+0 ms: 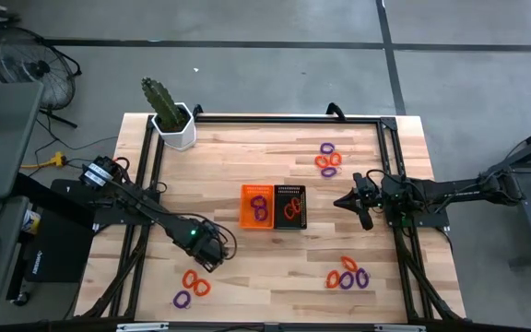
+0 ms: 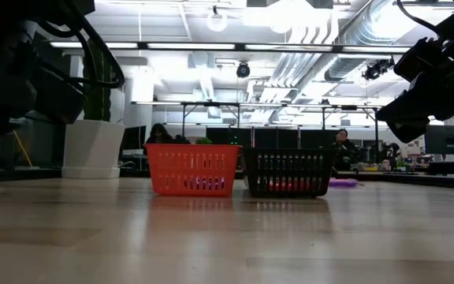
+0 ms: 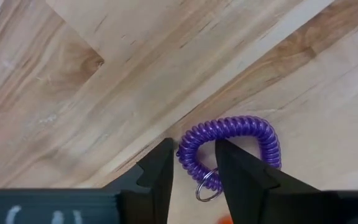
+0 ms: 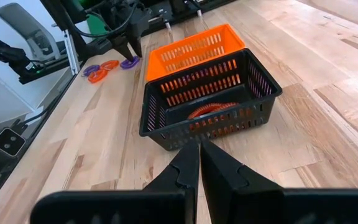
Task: Sort spring keychains
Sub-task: Put the violet spring keychain into the orange bin
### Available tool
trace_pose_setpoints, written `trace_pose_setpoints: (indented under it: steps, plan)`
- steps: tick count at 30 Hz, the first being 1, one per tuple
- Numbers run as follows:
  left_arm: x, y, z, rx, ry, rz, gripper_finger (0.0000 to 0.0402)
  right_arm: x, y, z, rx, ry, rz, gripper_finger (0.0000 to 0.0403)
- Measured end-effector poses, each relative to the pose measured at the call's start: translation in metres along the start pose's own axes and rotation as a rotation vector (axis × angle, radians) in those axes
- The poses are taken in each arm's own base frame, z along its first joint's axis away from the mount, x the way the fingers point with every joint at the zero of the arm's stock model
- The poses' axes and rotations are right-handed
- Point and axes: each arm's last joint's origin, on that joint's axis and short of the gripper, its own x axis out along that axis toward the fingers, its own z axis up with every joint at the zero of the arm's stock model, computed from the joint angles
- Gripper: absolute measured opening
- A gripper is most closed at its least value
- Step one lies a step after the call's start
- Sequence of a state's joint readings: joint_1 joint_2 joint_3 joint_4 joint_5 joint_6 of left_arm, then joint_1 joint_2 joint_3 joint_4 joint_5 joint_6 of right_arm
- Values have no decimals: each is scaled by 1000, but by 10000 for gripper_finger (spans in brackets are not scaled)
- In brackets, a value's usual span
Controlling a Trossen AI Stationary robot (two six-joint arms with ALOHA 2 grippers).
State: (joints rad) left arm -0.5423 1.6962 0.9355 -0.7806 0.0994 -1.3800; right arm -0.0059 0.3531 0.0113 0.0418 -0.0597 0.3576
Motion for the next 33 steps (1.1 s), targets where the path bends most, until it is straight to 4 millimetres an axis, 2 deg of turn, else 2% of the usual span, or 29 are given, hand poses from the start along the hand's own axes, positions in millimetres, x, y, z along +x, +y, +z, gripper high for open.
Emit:
trace_pose_setpoints:
  steps: [8, 19, 25, 33]
  plan:
    - [1, -1, 0, 15, 3, -8, 68, 0, 0, 0, 0, 0, 0, 12]
    - [-7, -5, 5, 20, -24, -14, 37, 0, 0, 0, 0, 0, 0, 12]
    - [-25, -15, 24, 28, -81, -69, 34, 0, 0, 0, 0, 0, 0, 12]
    - [-59, -29, 53, 87, -144, -170, 33, 0, 0, 0, 0, 0, 0, 12]
